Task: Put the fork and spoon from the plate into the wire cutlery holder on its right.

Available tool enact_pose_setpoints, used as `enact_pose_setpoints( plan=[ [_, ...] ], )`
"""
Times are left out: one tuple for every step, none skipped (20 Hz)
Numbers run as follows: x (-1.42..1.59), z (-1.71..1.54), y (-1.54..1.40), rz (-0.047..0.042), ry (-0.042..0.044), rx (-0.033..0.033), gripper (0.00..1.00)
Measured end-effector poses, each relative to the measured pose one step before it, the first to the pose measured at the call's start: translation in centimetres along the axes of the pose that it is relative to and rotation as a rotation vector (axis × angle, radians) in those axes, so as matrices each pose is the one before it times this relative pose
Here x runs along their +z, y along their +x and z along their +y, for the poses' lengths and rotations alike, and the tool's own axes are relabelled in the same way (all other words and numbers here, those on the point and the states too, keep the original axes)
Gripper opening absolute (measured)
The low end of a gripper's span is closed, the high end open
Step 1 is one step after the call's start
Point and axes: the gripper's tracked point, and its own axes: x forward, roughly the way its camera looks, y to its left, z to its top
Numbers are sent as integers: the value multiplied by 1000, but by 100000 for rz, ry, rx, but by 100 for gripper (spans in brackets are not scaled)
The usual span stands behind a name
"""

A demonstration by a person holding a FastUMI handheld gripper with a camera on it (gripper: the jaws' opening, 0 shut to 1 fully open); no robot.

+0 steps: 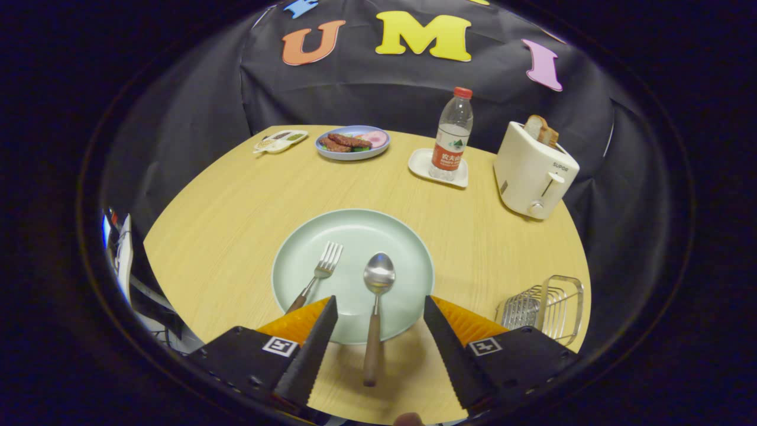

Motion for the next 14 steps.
enact_pose_setpoints(
  plan=[
    [-74,77,680,807,-496,-775,82],
    [-425,185,493,1387,-20,-267,74],
    [-522,309,732,2257,339,476,67],
    [-407,153,477,1663,23,-261,67],
    [-501,-80,419,1730,-861,-551,67],
    [-312,-167,137,1247,-407,-1026,63],
    [-630,346,222,2028,-74,451,54],
    [-381,-237,-205,1491,-404,-1046,45],
    [34,-381,312,305,781,-1957,36],
    [-128,-46,219,542,1398,329,24],
    [-545,-114,440,1294,563,162,12],
    [265,-245,-1022,679,-183,545,8],
    [290,180,26,1247,230,1069,4],
    [-104,43,-150,1195,768,951,1]
  ],
)
